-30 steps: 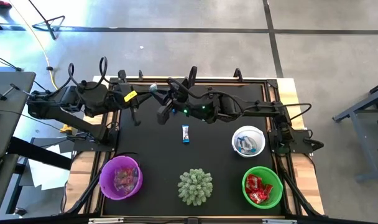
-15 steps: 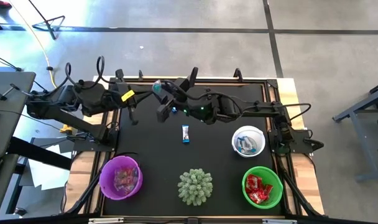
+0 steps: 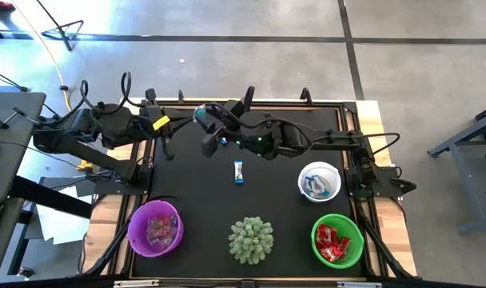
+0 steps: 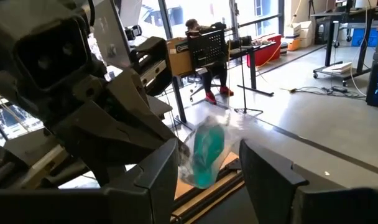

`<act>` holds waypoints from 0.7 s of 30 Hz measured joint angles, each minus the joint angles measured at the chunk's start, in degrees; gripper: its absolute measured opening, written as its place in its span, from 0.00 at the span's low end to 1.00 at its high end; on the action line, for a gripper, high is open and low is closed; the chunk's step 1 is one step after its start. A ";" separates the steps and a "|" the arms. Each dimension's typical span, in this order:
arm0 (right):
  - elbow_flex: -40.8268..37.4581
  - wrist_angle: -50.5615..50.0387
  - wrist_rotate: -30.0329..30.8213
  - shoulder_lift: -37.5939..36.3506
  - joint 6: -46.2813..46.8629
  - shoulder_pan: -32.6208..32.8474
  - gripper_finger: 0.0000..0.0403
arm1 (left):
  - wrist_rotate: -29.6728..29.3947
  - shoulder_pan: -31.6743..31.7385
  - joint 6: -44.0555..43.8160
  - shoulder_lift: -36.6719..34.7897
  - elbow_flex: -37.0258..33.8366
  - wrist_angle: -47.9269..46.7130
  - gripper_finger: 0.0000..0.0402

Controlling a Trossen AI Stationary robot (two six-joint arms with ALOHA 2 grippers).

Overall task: Sort candy
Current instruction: Put the transparent candy wrapper into the purple bucket

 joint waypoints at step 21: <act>0.04 0.11 0.02 -0.02 1.70 -0.02 0.42 | 0.04 0.00 0.02 0.03 0.00 -0.37 0.00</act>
